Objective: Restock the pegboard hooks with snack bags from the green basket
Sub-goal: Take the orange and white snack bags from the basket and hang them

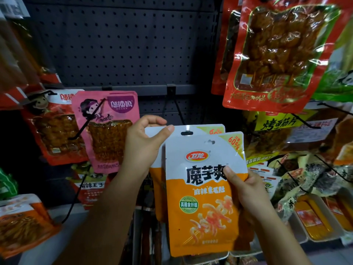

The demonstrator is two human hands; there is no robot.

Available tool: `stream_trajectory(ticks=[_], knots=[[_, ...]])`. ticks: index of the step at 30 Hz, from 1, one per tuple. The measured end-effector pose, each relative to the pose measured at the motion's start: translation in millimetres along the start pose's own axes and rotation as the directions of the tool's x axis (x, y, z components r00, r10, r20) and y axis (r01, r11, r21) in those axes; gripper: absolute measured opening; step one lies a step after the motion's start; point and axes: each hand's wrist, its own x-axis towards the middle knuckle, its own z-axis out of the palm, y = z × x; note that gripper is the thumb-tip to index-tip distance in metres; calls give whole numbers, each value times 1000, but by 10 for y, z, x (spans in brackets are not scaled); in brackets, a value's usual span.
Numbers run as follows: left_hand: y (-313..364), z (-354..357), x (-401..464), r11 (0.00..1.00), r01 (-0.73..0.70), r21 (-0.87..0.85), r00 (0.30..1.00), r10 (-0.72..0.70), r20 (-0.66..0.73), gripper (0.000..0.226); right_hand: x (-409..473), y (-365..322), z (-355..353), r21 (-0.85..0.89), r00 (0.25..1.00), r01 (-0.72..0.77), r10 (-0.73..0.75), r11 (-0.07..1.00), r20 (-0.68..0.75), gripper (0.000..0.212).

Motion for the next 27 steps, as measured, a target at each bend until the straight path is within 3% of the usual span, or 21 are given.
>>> stream_trajectory(ticks=[6,9,12,23,27], knots=[[-114,-16,62,999,32,-3,999,-32,11,19,41,41,47,-61,999,12,-14,998,-29,22],[-252,-81,114,982,168,-89,979,-156,131,23,103,50,76,-125,997,38,-45,991,-58,25],[-369,-150,133,960,234,-150,948,-192,253,14,191,68,119,-169,994,51,-67,984,-90,36],[-565,22,757,972,218,-90,976,-215,42,10,869,57,448,-249,984,32,-74,968,-161,37],[-622,105,1057,970,240,-46,971,-240,-3,9,1208,76,574,-278,979,38,-92,960,-183,47]])
